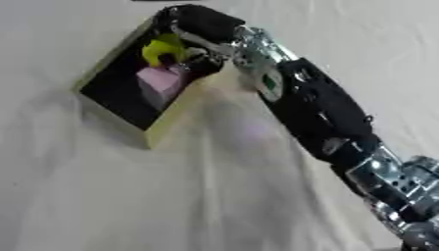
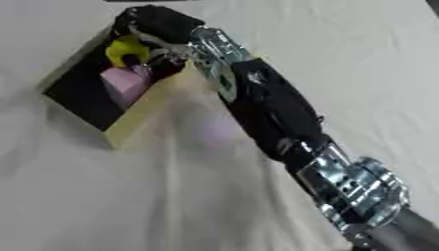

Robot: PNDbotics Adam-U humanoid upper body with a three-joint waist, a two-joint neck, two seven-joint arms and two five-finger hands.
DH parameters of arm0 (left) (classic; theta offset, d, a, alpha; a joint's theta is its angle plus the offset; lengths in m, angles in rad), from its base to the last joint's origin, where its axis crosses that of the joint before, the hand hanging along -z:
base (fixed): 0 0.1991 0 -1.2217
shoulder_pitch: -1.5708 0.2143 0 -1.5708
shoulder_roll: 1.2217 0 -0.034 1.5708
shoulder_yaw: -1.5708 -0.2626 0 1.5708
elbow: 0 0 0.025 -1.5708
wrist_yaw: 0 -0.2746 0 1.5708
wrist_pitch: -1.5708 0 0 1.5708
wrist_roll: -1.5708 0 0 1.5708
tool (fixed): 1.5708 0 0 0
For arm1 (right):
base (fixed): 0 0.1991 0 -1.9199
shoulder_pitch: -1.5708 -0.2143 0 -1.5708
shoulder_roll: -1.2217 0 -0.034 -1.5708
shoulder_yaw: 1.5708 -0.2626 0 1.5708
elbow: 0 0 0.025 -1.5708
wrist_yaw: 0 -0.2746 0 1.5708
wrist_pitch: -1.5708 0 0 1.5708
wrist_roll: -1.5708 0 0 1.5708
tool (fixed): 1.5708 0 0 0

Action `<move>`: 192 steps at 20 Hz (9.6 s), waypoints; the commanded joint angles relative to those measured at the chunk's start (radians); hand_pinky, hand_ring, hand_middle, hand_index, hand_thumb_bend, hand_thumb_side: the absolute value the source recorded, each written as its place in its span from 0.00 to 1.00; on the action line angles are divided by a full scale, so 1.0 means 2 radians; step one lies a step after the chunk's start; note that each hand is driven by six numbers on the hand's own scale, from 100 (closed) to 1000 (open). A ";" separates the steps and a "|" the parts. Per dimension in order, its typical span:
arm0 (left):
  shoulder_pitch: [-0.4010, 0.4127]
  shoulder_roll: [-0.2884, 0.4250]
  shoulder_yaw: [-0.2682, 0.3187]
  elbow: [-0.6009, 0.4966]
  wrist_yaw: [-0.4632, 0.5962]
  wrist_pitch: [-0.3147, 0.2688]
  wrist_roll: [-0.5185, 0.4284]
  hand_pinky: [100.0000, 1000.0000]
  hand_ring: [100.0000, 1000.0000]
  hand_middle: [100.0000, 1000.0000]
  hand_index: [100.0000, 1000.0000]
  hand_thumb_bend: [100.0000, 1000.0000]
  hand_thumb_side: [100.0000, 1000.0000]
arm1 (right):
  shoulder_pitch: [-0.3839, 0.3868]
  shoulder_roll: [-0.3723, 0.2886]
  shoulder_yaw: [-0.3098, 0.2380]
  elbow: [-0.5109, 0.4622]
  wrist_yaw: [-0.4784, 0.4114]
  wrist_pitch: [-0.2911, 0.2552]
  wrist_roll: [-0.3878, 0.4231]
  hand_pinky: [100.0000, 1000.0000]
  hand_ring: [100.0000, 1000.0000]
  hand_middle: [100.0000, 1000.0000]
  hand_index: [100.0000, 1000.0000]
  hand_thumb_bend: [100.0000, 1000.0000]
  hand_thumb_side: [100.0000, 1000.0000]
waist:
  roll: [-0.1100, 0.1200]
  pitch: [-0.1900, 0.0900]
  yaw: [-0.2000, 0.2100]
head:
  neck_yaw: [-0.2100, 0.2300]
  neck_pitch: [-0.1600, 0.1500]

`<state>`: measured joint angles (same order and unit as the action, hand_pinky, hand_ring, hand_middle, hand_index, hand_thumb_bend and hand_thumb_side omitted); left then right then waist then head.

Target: Pick up objects on the table and place them in the box.

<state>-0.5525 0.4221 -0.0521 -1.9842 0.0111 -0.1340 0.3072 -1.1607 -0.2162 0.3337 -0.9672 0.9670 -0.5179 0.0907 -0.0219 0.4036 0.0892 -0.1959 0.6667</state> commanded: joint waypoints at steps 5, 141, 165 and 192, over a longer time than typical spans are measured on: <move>-0.002 0.006 0.001 -0.008 0.002 0.001 -0.002 0.71 0.73 0.69 0.87 0.08 0.50 | -0.008 -0.012 0.002 -0.046 0.033 0.006 -0.005 0.84 0.91 0.78 0.86 0.34 0.11 | 0.002 -0.012 -0.002 | 0.000 -0.005; -0.020 -0.002 -0.010 -0.008 -0.005 -0.012 -0.004 0.71 0.74 0.70 0.86 0.10 0.46 | -0.008 -0.012 -0.002 -0.003 -0.082 0.060 0.112 0.81 0.86 0.62 0.76 0.00 0.06 | -0.001 -0.011 0.010 | -0.004 -0.004; -0.010 0.001 -0.010 -0.008 -0.006 -0.006 -0.005 0.70 0.74 0.70 0.86 0.09 0.47 | -0.019 -0.061 -0.019 -0.084 -0.146 0.041 0.159 0.88 0.98 0.77 0.89 0.13 0.26 | 0.001 -0.019 -0.002 | 0.008 -0.001; 0.005 0.005 0.008 -0.008 -0.016 -0.012 0.029 0.70 0.74 0.69 0.86 0.12 0.44 | 0.221 -0.255 -0.149 -0.515 -0.538 0.163 -0.048 0.90 0.96 0.73 0.86 0.00 0.34 | 0.015 -0.024 -0.037 | 0.043 0.005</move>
<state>-0.5358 0.4137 -0.0493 -1.9842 -0.0153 -0.1566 0.3553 -0.7112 -0.7012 0.0722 -1.9619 -0.0730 -0.1860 0.0273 0.0104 0.3767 0.0148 -0.1156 0.6848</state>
